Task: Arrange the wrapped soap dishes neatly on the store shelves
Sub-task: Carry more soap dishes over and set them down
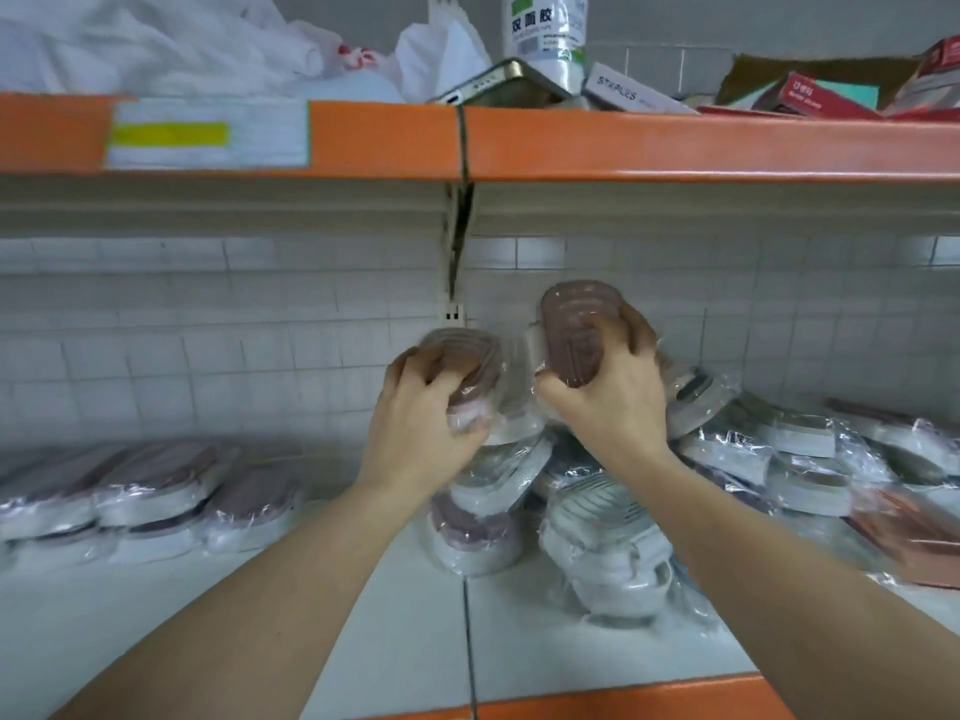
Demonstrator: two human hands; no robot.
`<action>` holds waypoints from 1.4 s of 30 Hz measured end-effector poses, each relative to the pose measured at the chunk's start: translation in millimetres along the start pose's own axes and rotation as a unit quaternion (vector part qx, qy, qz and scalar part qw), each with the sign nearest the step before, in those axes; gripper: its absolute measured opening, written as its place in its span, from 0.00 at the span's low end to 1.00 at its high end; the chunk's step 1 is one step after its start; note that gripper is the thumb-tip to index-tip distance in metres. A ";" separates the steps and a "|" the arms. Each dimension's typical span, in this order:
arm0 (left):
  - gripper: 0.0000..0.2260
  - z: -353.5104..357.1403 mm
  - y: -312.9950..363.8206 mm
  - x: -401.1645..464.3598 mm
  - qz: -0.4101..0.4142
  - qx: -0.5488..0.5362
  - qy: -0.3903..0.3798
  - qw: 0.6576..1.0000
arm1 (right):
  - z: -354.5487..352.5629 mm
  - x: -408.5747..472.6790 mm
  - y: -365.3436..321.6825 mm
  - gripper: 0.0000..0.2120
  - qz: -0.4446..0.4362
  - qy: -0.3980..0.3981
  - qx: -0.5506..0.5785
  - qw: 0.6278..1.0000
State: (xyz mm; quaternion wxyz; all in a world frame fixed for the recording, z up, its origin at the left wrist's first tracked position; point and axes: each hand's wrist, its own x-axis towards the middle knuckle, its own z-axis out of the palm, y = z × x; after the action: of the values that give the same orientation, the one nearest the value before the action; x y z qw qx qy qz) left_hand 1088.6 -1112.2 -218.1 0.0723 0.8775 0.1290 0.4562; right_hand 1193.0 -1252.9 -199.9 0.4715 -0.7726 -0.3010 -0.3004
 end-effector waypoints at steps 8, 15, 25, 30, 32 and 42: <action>0.25 -129.0 -89.6 -94.2 -0.045 0.054 0.010 0.997 | 50.4 -98.1 -116.6 0.28 -0.012 -0.067 0.062 0.996; 0.24 -273.6 -187.1 -201.9 -0.145 0.132 0.014 0.980 | 124.4 -216.8 -267.8 0.29 -0.056 -0.201 0.114 0.971; 0.24 -412.1 -285.9 -288.3 -0.223 0.195 0.053 0.954 | 198.0 -305.4 -432.3 0.26 -0.127 -0.296 0.185 0.929; 0.23 -419.4 -330.2 -282.1 -0.212 0.207 0.067 0.953 | 236.7 -302.1 -455.6 0.25 -0.130 -0.298 0.180 0.928; 0.23 -413.2 -347.9 -272.4 -0.200 0.199 0.063 0.957 | 252.4 -293.2 -457.2 0.25 -0.130 -0.290 0.173 0.932; 0.23 -343.3 -380.9 -198.2 -0.119 0.129 -0.002 0.985 | 276.3 -247.1 -403.5 0.29 -0.025 -0.246 0.102 0.964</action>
State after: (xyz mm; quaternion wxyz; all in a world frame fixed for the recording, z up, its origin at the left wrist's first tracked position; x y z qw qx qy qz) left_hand 637.1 -802.8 -269.4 0.0127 0.8586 0.2901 0.4224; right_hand 783.2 -895.6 -267.3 0.4521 -0.7626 -0.4557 -0.0802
